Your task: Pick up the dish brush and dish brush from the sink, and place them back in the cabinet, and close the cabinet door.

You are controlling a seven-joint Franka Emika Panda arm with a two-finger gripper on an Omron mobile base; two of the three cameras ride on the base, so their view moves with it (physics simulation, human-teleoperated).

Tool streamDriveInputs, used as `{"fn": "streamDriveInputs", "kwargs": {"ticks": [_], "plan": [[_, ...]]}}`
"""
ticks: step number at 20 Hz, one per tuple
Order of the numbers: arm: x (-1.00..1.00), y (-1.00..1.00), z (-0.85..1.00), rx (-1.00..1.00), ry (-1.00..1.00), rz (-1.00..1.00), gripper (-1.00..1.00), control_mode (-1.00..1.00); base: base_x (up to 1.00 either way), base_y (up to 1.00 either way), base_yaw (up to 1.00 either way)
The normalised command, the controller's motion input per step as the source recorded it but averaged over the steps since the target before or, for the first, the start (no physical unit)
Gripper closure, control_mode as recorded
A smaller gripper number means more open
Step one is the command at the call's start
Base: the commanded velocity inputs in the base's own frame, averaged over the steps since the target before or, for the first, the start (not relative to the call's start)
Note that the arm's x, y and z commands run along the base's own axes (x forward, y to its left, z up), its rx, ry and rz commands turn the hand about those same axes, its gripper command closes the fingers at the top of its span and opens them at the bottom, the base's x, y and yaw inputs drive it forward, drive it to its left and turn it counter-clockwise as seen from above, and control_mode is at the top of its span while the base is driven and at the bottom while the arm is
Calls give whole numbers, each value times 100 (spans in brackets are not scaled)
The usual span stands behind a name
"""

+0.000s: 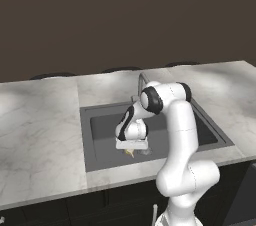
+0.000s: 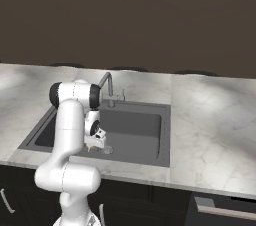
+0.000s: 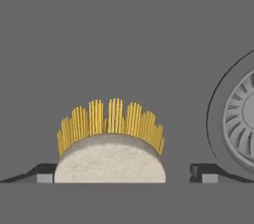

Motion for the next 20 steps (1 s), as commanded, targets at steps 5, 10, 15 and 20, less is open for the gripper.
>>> {"fn": "streamDriveInputs", "kwargs": {"ticks": [5,10,15,20], "plan": [[0,3,-12,0,0,0,-100,-100,0,0,0],[0,5,-3,0,0,1,100,-100,0,0,0],[0,0,0,0,0,0,100,-100,0,0,0],[0,0,0,0,0,0,100,-100,0,0,0]]}}
